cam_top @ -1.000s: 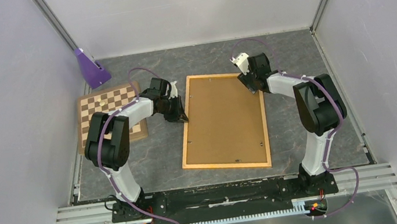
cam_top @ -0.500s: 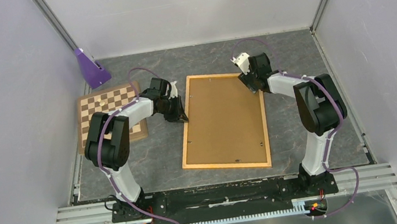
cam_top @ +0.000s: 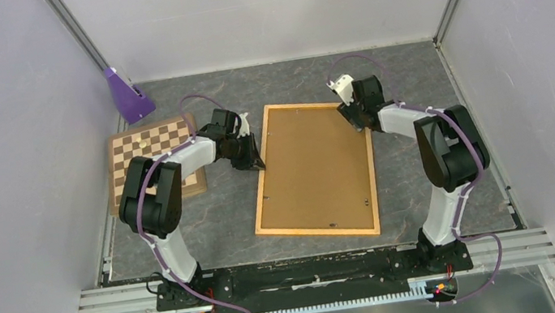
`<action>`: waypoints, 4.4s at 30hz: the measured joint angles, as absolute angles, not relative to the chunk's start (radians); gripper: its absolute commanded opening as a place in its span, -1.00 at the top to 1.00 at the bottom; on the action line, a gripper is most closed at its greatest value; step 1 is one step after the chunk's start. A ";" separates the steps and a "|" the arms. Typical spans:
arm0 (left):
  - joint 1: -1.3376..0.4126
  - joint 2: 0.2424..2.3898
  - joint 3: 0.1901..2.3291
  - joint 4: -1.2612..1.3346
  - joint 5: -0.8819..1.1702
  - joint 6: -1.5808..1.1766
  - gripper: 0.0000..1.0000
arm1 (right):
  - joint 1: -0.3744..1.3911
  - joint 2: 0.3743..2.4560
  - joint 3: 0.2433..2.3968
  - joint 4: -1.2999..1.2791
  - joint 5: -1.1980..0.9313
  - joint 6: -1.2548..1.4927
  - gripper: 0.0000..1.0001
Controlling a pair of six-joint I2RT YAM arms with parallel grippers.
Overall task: Put the photo into the frame
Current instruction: Install the photo frame at the center of the board.
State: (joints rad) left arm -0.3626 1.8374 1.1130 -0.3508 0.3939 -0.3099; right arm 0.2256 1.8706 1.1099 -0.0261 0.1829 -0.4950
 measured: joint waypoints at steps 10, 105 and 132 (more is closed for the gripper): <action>-0.367 1.837 1.107 -0.335 0.383 -0.340 0.96 | 0.205 1.864 1.103 -0.024 0.184 -0.499 -0.21; -0.370 1.813 1.060 -0.276 0.346 -0.421 0.96 | 0.160 1.856 1.141 -0.171 -0.009 -0.647 -0.09; -0.363 1.799 1.030 -0.238 0.344 -0.458 0.95 | 0.086 1.873 1.182 -0.256 -0.101 -0.437 -0.06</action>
State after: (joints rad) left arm -0.3630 1.7992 1.0298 -0.2379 0.3443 -0.4583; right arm 0.0860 1.8732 1.1820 -0.2558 -0.1005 -0.4366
